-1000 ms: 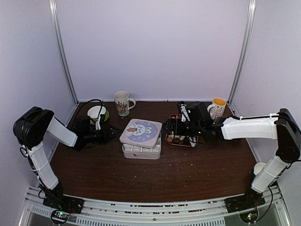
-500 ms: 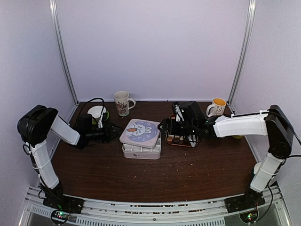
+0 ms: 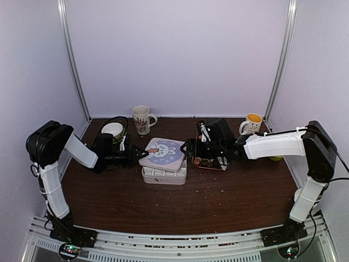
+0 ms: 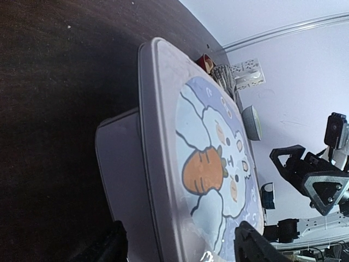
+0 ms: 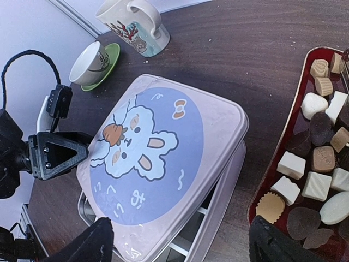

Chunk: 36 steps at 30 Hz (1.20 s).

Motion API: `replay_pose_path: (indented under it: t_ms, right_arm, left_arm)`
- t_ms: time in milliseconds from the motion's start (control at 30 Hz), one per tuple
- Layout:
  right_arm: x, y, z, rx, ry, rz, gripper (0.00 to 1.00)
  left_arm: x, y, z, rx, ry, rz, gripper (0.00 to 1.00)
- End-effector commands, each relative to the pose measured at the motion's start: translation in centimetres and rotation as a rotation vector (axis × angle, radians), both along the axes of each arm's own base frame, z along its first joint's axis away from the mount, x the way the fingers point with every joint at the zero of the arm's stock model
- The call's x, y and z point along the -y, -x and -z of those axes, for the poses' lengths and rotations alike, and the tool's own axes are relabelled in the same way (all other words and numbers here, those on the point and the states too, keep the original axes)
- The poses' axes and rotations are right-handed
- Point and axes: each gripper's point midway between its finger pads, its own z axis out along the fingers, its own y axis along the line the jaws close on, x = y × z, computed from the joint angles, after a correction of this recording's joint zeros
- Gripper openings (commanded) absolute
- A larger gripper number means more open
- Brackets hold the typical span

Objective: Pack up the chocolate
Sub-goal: Pick up the box lid from the packing box.

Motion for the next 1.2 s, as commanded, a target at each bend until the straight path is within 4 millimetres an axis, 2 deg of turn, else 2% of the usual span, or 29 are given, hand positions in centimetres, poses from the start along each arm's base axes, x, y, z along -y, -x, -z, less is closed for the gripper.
replay_pose_path:
  t_ms: [0, 133, 300, 433, 767, 1167]
  right_arm:
    - [-0.8, 0.2, -0.8, 0.015, -0.029, -0.015, 0.86]
    - [-0.7, 0.3, -0.9, 0.018, -0.032, -0.015, 0.86]
    - [-0.4, 0.3, -1.2, 0.032, -0.017, -0.014, 0.86]
    - [-0.6, 0.2, -1.1, 0.032, 0.001, -0.032, 0.86]
    - [-1.1, 0.1, -0.5, 0.007, -0.012, -0.032, 0.86]
    - [-2.2, 0.2, 0.7, -0.06, -0.042, -0.047, 0.87]
  left_arm:
    - [0.7, -0.1, -1.3, 0.045, 0.036, 0.035, 0.66]
    - [0.9, 0.2, -2.3, 0.061, 0.079, 0.047, 0.51]
    - [0.8, 0.5, -3.1, 0.076, 0.1, 0.035, 0.4]
    - [0.5, 0.8, -3.8, 0.084, 0.111, 0.021, 0.36]
    - [0.6, 1.5, -5.7, 0.113, 0.145, 0.034, 0.32]
    - [0.9, 1.4, -5.2, 0.115, 0.108, 0.034, 0.32]
